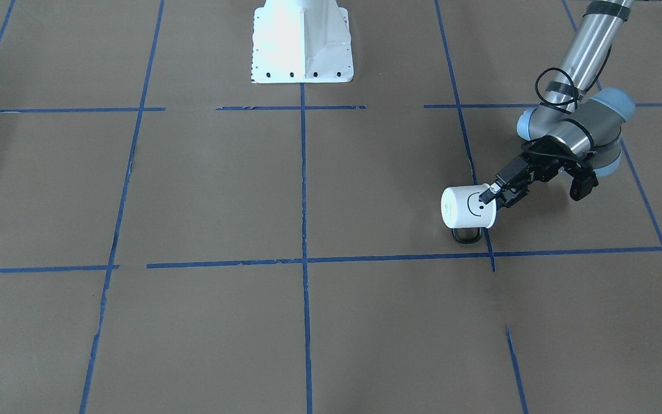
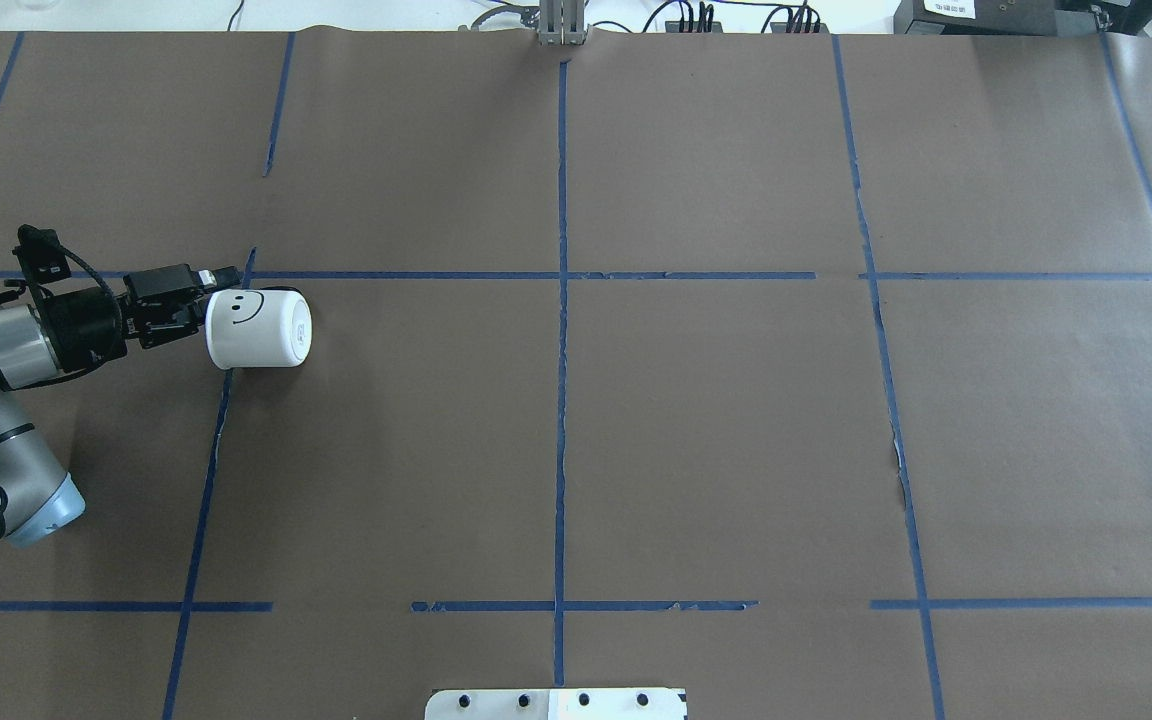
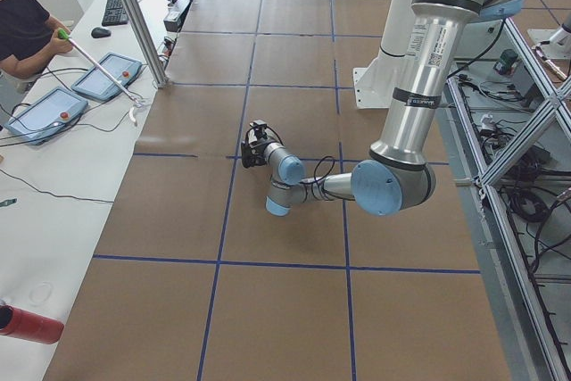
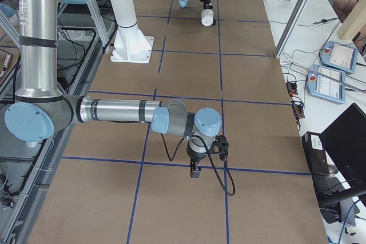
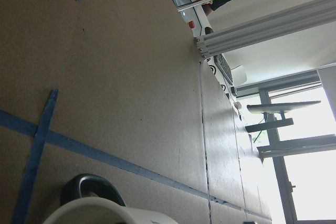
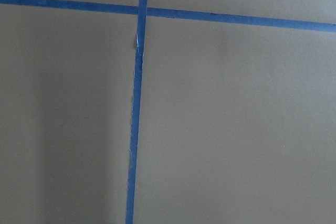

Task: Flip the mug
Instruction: 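Close the left gripper on the rim of the white mug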

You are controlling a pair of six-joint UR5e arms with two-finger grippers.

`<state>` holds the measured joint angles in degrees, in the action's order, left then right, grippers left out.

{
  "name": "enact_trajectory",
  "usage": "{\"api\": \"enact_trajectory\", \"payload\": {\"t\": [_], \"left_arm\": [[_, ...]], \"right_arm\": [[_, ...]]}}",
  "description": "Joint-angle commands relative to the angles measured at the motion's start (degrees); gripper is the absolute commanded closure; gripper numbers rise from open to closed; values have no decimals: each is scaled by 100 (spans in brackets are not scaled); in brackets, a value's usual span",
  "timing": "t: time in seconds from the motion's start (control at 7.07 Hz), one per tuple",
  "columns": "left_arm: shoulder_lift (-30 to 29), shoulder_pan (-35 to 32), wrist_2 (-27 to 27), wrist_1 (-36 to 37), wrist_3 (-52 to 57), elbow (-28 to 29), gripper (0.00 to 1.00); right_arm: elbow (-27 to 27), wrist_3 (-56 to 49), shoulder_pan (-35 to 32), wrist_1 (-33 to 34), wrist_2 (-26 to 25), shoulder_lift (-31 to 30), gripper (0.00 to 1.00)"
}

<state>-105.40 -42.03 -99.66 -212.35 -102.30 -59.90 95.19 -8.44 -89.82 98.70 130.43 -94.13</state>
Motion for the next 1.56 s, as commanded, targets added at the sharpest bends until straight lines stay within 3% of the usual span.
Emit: {"api": "enact_trajectory", "payload": {"t": [0.0,0.42,0.57,0.71,1.27,1.42], "left_arm": [[-25,28,8,9,8,-4,75],[-25,107,8,70,26,-4,71],[-25,107,-1,97,17,-13,93],[-16,107,-1,97,-9,-91,100],[28,89,104,219,-440,-723,100],[-7,107,174,1064,-423,-1186,100]], "right_arm": [[0,0,0,0,0,0,0],[0,0,0,0,0,0,0],[0,0,0,0,0,0,0],[0,0,0,0,0,0,0],[0,0,0,0,0,0,0],[0,0,0,0,0,0,0]]}}
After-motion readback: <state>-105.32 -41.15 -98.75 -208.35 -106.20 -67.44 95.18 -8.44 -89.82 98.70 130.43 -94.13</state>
